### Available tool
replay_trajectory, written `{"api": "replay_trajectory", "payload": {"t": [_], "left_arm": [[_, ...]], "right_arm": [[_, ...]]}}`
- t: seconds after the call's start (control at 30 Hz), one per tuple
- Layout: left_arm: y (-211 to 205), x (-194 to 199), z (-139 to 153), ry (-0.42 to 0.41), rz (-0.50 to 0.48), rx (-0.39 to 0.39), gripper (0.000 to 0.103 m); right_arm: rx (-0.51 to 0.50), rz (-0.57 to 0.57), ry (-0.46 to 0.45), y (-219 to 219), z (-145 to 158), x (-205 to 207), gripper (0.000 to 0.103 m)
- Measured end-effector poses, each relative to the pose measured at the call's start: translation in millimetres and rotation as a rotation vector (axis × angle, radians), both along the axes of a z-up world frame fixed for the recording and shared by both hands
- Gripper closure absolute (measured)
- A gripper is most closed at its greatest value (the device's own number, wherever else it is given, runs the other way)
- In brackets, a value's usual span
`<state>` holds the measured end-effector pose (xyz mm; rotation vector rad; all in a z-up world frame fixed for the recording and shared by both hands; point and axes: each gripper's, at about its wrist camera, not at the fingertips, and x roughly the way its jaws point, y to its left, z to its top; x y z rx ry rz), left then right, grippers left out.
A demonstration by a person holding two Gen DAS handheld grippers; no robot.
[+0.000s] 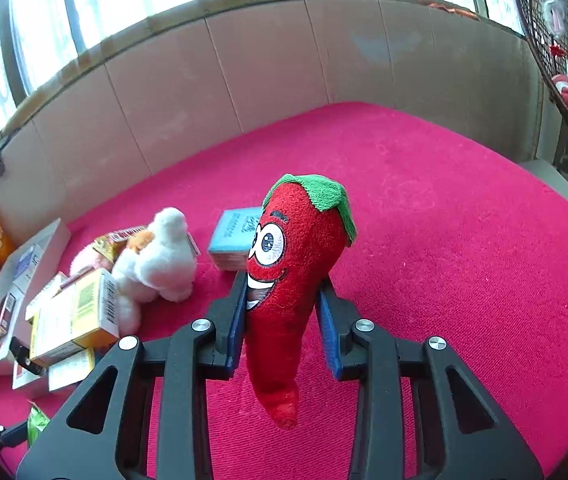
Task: Organize objects
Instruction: 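Lift green packet with left gripper while right lifts red chili plush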
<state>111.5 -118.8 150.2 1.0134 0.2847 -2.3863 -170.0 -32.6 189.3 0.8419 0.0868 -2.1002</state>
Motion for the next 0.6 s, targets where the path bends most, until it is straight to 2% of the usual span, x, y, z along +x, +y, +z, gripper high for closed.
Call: {"api": "replay_trajectory", "payload": {"t": [0.6], "left_arm": [[-1.0,13.8,16.2,0.106,0.029,-0.042,0.066]], "right_arm": [[-0.072,-0.055,0.031,11.1,8.7,2.7,0.071]]}}
